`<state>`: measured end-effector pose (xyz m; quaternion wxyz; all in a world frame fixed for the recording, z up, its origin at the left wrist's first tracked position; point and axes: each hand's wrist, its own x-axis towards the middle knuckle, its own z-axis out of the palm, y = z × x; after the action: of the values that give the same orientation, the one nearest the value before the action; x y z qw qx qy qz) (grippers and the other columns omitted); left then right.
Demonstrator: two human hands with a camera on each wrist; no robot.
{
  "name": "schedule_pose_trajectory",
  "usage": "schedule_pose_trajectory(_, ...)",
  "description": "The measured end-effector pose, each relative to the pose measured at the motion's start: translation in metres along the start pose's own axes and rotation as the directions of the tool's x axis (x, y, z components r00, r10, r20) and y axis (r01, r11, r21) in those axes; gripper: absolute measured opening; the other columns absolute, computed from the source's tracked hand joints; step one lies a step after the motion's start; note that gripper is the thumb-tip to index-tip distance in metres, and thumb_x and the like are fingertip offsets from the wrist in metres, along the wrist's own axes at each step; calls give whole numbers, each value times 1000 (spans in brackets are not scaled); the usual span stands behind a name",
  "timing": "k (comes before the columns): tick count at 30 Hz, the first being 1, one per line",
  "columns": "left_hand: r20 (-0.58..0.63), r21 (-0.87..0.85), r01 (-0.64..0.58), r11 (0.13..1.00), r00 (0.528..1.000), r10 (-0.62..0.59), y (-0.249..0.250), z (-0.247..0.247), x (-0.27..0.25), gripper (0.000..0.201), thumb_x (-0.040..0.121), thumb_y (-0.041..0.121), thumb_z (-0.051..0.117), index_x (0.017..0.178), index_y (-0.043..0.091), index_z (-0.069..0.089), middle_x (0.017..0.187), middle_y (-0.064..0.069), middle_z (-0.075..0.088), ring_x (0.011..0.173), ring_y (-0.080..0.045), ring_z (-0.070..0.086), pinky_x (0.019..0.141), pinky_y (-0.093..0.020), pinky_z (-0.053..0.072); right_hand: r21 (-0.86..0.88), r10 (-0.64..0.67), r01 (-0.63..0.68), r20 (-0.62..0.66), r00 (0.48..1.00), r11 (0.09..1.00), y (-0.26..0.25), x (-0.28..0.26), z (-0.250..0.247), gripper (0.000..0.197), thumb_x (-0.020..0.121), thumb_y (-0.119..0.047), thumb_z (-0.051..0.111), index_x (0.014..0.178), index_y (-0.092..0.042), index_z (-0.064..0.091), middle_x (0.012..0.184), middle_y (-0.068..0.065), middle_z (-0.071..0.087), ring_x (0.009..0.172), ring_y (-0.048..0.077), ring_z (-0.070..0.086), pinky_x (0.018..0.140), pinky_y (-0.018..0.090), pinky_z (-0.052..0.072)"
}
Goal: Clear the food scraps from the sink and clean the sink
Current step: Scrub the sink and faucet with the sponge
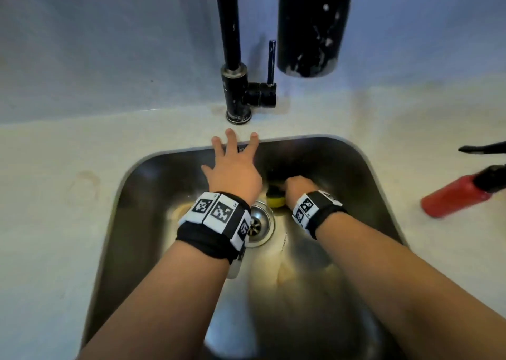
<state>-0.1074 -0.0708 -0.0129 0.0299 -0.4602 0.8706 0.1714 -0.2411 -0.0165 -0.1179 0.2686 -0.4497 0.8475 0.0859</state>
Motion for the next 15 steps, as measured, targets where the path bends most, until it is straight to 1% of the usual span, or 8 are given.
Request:
schedule_pose_trajectory(2, -6, -33, 17, 999, 1000, -17, 1, 1, 0, 81, 84, 5, 45, 147, 40, 9, 158, 0, -8, 145, -31, -12, 109, -65, 18, -32, -27, 28, 25, 999, 999, -8, -12, 16, 27, 93, -13, 48, 113, -9, 65, 116, 13, 64, 108, 32, 61, 91, 38, 51)
schedule_pose_trajectory(5, -11, -52, 30, 998, 999, -30, 1, 3, 0, 81, 83, 4, 46, 147, 40, 10, 158, 0, -9, 145, -30, -13, 108, -66, 19, -93, -74, 87, 139, 987, 992, -20, -44, 42, 26, 95, -12, 46, 113, -4, 64, 117, 14, 63, 109, 32, 61, 90, 38, 51)
schedule_pose_trajectory(8, 20, -56, 37, 998, 999, -36, 3, -1, -2, 82, 84, 4, 47, 147, 41, 10, 158, 1, -10, 145, -30, -14, 109, -66, 17, -74, -137, 158, 237, 962, 985, -24, -81, 67, 28, 97, -14, 45, 117, -2, 61, 121, 16, 61, 112, 32, 59, 92, 36, 48)
schedule_pose_trajectory(11, 44, -46, 39, 998, 998, -37, 4, -5, -3, 82, 85, 4, 46, 148, 42, 8, 159, 0, -11, 145, -29, -14, 110, -66, 14, -75, -177, 214, 339, 924, 974, -26, -116, 84, 30, 97, -14, 45, 120, 0, 59, 125, 18, 58, 116, 33, 56, 93, 34, 46)
schedule_pose_trajectory(15, 57, -56, 47, 997, 997, -43, 4, -8, -5, 85, 83, 3, 46, 148, 42, 8, 158, 1, -12, 145, -29, -14, 110, -66, 14, -126, -181, 268, 468, 865, 955, -26, -147, 96, 30, 96, -9, 46, 121, 4, 58, 127, 21, 55, 117, 35, 55, 94, 37, 46)
